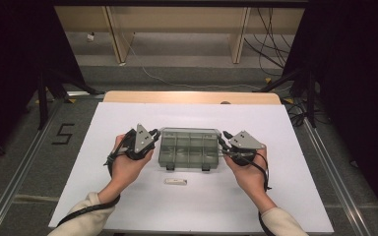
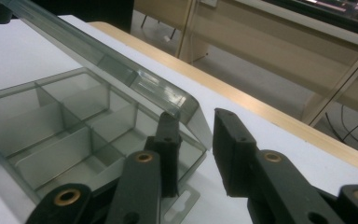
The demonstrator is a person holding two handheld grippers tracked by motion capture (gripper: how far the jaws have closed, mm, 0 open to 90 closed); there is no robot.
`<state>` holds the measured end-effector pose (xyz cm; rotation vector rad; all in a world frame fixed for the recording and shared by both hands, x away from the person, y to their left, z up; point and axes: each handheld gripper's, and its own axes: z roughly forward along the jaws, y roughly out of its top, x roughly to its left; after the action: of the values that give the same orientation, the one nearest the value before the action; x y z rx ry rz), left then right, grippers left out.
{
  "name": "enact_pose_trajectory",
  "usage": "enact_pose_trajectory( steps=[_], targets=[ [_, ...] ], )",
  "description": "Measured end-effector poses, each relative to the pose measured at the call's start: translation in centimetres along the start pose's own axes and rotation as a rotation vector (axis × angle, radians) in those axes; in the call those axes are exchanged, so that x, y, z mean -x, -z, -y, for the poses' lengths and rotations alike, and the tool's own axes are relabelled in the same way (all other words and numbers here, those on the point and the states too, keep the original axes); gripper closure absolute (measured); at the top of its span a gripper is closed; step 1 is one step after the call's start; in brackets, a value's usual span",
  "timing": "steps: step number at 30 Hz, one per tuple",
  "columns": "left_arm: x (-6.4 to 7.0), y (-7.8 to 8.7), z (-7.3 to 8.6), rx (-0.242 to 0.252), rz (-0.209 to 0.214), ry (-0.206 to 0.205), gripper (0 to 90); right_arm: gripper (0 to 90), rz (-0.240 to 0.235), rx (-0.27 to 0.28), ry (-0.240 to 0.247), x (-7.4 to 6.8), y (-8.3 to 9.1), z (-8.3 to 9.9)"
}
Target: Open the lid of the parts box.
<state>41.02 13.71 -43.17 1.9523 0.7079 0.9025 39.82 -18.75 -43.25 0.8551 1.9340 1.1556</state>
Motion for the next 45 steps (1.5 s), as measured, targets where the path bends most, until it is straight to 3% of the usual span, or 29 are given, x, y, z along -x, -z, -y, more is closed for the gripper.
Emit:
enact_pose_trajectory(
  steps=[11, 12, 13, 23, 45],
  targets=[
    [-0.3, -0.3, -0.4, 0.012, -0.020, 0.006, 82.1, 77.7, 0.030, 0.013, -0.016, -0.4, -0.6, -0.6],
    [-0.2, -0.4, -0.5, 0.010, -0.013, 0.030, 82.2, 78.7, 0.052, 0.022, -0.016, -0.5, -0.8, -0.7],
    [-0.4, -0.5, -0.5, 0.015, -0.028, 0.018, 82.4, 79.2, 0.057, 0.022, -0.016, -0.5, -0.8, -0.7],
    [-0.7, -0.9, -0.9, 0.021, -0.031, 0.027, 83.2, 82.4, 0.094, 0.027, -0.068, -0.6, -1.3, -1.1],
    [-1.5, -1.6, -1.5, 0.026, -0.017, 0.070, 83.4, 84.6, 0.109, 0.026, -0.105, 0.0, -2.0, -1.7]
  ],
)
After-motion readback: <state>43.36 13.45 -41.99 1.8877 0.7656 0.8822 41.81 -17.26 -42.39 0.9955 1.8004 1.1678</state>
